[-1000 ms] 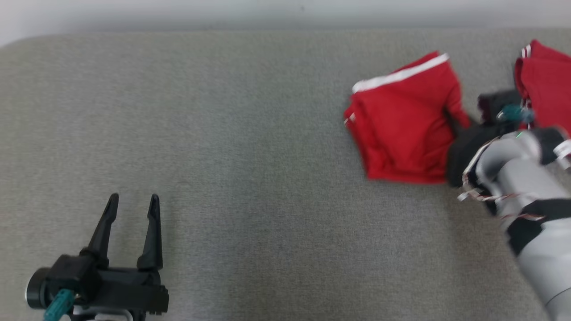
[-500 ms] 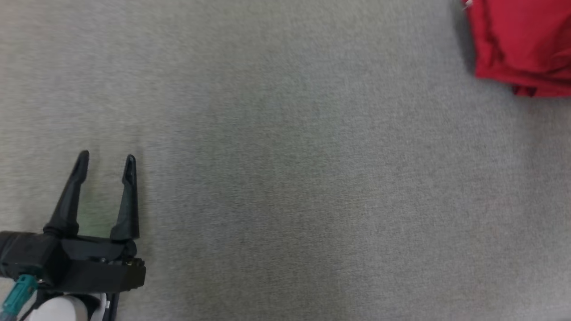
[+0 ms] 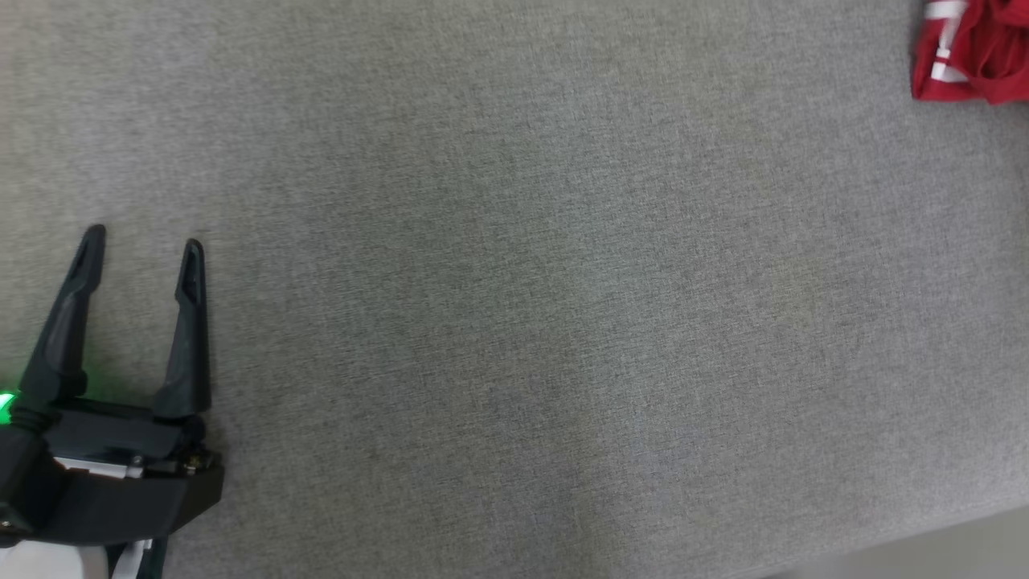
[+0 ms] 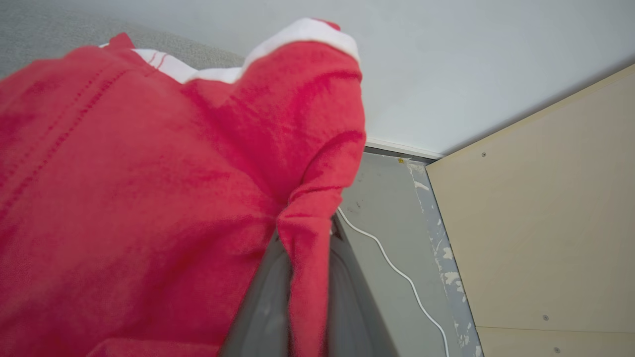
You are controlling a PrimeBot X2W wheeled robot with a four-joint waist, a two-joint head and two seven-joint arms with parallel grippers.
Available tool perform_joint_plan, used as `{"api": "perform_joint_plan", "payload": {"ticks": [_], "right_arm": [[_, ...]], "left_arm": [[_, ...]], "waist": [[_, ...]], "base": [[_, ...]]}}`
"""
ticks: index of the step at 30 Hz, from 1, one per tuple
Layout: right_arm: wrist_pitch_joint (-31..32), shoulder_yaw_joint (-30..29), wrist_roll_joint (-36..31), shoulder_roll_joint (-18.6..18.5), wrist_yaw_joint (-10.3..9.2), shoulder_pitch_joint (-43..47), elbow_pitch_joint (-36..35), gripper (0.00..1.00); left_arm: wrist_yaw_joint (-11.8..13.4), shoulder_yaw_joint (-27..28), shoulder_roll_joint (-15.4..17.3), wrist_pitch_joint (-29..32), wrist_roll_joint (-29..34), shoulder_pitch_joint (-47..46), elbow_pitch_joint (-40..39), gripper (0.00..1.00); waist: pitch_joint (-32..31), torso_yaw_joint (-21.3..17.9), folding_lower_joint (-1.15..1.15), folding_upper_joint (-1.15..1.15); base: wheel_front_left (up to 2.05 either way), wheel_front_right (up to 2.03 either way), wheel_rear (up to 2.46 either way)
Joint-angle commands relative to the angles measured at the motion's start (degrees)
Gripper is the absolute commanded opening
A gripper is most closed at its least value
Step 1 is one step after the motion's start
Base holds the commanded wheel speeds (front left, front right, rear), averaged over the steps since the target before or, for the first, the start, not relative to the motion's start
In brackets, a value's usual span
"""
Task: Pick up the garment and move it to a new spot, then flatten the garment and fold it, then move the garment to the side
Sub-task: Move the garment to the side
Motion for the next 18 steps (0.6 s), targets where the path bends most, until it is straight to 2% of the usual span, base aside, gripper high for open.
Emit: {"api": "perform_joint_plan", "payload": {"ticks": [1, 2, 3, 4, 5, 12, 18], "right_arm": [[-0.6, -0.4, -0.5, 0.0, -0.18, -0.7, 0.2, 0.0], [-1.1, -0.8, -0.8, 0.5, -0.18, -0.9, 0.4, 0.0], [-1.6, -1.0, -1.4, 0.8, -0.18, -1.1, 0.6, 0.12], [-2.1, -0.9, -2.1, 1.1, -0.18, -1.1, 0.7, 0.48], [-2.4, -1.1, -2.6, 1.5, -0.18, -1.2, 1.1, 1.0], [-7.7, -3.0, -8.2, 3.2, -0.18, -1.8, 1.1, 1.0], [-13.6, -4.7, -9.7, 6.6, -0.18, 0.7, -0.4, 1.0]], "left_arm": [[0.1, -0.4, 0.0, 0.0, -0.4, -0.9, 0.8, 1.0], [0.1, -0.4, 0.0, 0.0, -0.4, -1.0, 0.8, 1.0], [0.1, -0.5, 0.0, 0.0, -0.4, -1.1, 0.9, 1.0], [0.1, -0.6, 0.0, 0.1, -0.5, -1.2, 1.0, 1.0], [0.1, -0.6, -0.1, 0.1, -0.6, -1.2, 1.1, 1.0], [0.2, 0.2, -1.0, 0.1, -0.9, -0.8, 2.8, 1.0], [0.2, 1.5, -3.2, 0.1, -1.2, 1.2, 4.6, 1.0]], "waist": [[1.2, -1.0, 0.01, 0.0], [1.3, -1.0, 0.01, 0.0], [1.4, -1.0, 0.01, 0.0], [1.5, -0.9, 0.01, 0.0], [1.6, -0.9, 0.01, 0.0], [-0.4, 0.0, 0.01, 0.0], [-6.8, 1.5, 0.01, 0.0]], "base": [[0.0, 0.0, 0.0], [0.0, 0.0, 0.0], [0.0, 0.0, 0.0], [0.0, 0.0, 0.0], [0.0, 0.0, 0.0], [0.0, 0.0, 0.0], [0.0, 0.0, 0.0]]}}
